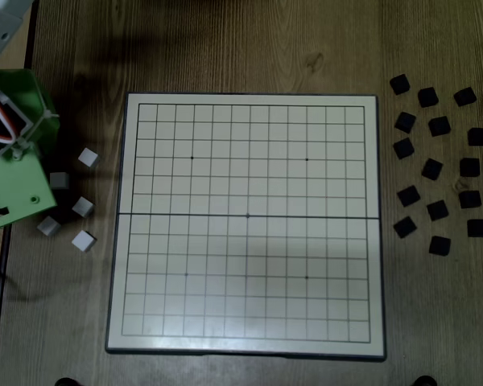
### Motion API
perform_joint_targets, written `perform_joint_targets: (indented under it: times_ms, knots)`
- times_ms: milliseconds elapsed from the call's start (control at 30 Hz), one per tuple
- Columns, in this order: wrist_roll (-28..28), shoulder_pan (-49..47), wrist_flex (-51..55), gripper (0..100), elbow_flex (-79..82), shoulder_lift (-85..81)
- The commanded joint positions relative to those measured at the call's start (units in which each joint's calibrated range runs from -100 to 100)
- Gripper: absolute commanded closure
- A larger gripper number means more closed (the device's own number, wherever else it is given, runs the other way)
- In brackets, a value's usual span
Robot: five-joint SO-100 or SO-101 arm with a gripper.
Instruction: Grasp a White stone and put it on the board on position (0,0).
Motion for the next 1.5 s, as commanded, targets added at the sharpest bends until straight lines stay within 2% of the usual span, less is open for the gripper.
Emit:
perform_joint_targets:
  times_ms: [0, 233, 900, 1267, 1467]
  knots:
    - [0.0, 0.5, -1.4, 90, -0.2, -3.0]
    - [-0.2, 0.9, -1.9, 94, 0.6, -3.0]
    - [-0.8, 0.7, -1.0, 94, 2.1, -6.4]
    - [-4.2, 0.1, 6.8, 94, 6.7, -20.7]
    - [-8.6, -2.8, 16.6, 94, 7.8, -30.9]
